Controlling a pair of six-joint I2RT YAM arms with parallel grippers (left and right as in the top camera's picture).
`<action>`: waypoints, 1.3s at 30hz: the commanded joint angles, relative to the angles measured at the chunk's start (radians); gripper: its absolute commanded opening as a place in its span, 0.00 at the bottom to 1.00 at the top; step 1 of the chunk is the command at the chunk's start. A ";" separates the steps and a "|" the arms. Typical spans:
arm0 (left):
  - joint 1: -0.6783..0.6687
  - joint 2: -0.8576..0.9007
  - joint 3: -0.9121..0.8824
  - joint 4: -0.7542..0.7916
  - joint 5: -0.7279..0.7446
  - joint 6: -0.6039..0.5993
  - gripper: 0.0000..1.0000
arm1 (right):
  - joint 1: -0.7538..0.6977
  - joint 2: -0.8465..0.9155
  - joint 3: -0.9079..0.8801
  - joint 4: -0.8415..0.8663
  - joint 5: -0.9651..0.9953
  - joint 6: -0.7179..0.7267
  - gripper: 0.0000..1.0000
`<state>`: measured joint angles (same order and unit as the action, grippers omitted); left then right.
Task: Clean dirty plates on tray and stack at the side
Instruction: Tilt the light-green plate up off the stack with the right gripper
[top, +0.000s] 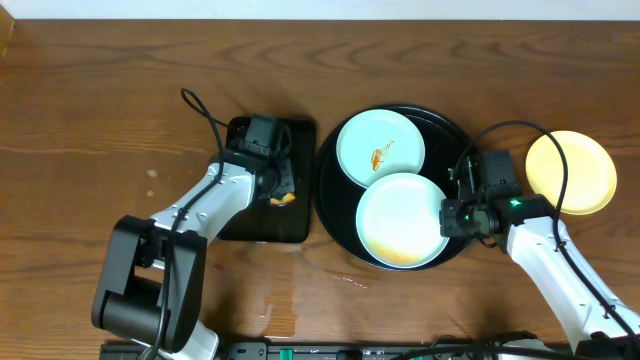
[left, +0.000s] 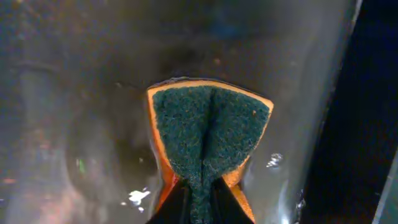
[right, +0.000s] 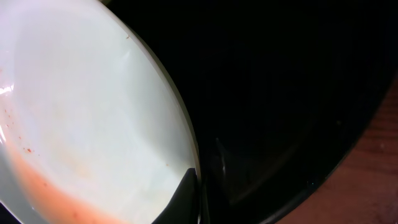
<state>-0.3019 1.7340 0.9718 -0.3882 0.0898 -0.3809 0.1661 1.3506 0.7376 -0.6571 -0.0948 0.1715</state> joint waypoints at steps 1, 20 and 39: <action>0.004 0.005 -0.002 -0.007 -0.021 0.026 0.07 | 0.005 -0.014 0.023 0.003 0.015 -0.001 0.01; 0.005 0.006 -0.013 0.011 0.100 0.263 0.07 | 0.005 -0.014 0.023 0.006 0.008 -0.001 0.01; 0.004 0.006 -0.013 0.010 0.018 0.245 0.25 | 0.005 -0.012 0.013 -0.066 -0.079 0.000 0.21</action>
<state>-0.3012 1.7340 0.9710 -0.3775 0.1242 -0.1307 0.1661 1.3506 0.7383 -0.7235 -0.1574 0.1741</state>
